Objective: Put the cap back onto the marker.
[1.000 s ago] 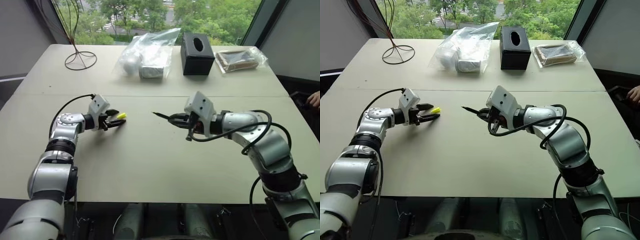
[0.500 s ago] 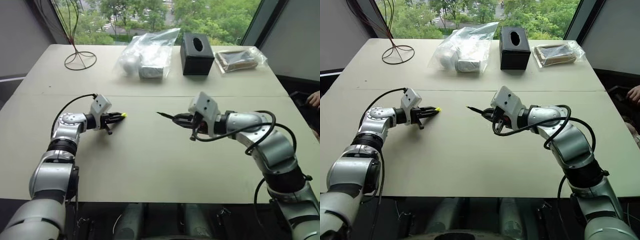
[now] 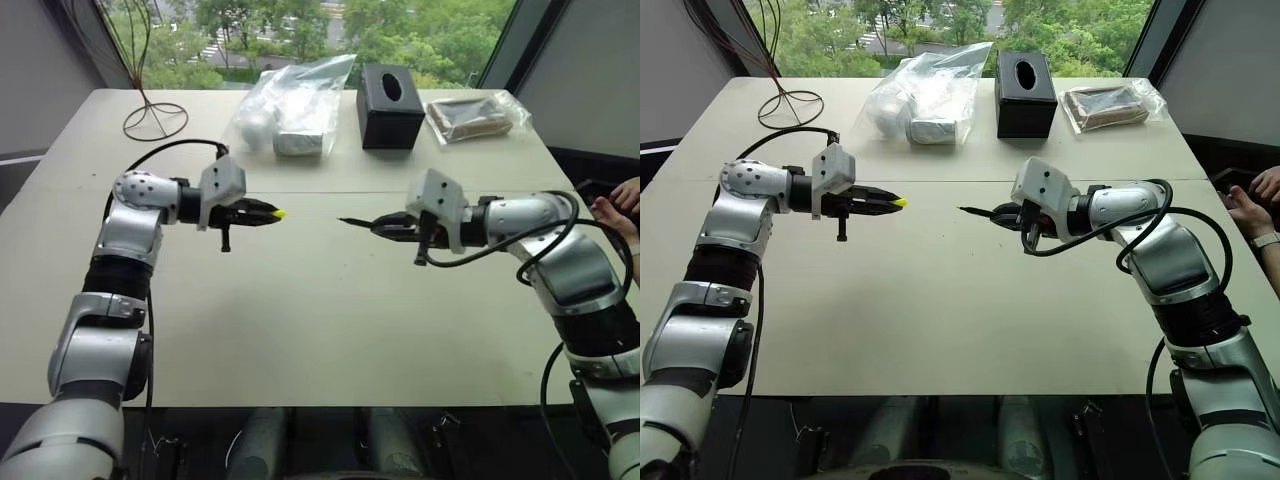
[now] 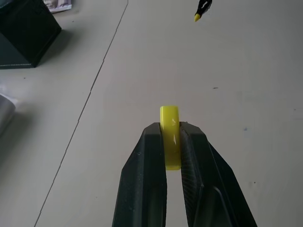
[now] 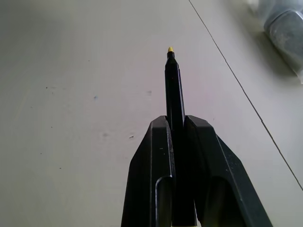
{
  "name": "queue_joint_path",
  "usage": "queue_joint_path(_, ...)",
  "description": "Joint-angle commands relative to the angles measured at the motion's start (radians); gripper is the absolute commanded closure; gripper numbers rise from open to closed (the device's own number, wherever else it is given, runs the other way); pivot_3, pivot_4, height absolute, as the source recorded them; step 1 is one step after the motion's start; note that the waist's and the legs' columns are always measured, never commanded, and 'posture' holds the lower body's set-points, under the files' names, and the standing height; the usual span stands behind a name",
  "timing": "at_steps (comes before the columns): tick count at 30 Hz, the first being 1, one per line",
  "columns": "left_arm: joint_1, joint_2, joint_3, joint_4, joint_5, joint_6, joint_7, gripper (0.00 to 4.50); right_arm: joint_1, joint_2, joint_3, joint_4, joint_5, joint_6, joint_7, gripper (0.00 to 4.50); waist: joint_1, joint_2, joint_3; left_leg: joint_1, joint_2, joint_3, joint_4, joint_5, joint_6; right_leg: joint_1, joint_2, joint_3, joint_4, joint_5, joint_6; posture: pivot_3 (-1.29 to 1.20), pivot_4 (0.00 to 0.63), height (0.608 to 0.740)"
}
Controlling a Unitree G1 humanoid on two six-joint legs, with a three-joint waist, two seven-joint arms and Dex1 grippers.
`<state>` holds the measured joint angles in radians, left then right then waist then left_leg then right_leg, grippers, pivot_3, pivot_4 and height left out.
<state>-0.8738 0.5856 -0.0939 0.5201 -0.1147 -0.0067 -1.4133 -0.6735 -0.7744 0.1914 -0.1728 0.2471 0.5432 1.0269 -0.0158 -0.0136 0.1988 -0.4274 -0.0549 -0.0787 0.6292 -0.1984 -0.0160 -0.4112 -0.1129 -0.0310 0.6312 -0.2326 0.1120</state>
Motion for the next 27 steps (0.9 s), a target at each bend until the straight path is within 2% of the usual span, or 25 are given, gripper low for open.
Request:
queue_joint_path(1, -0.017, -0.002, -0.003, -0.064, -0.039, 0.030, -0.017, 4.48, -0.037, 0.008, -0.002, -0.020, -0.003, -0.025, 0.020, 4.50, 0.001, 0.000, 0.000, 0.000, 0.000, 0.000, 0.000, 0.000, 0.000, 0.000, 0.000, 0.000, 0.000, 0.000, 0.000, 0.00, 0.150, 0.740)
queue_joint_path(27, -0.014, -0.086, -0.040, -0.105, -0.065, 0.021, 0.000, 4.48, -0.046, 0.080, 0.018, -0.047, -0.008, 0.003, 0.008, 4.50, 0.003, 0.000, 0.000, 0.000, 0.000, 0.000, 0.001, 0.000, 0.000, 0.000, 0.000, 0.000, 0.000, 0.000, 0.000, 0.00, 0.150, 0.740)
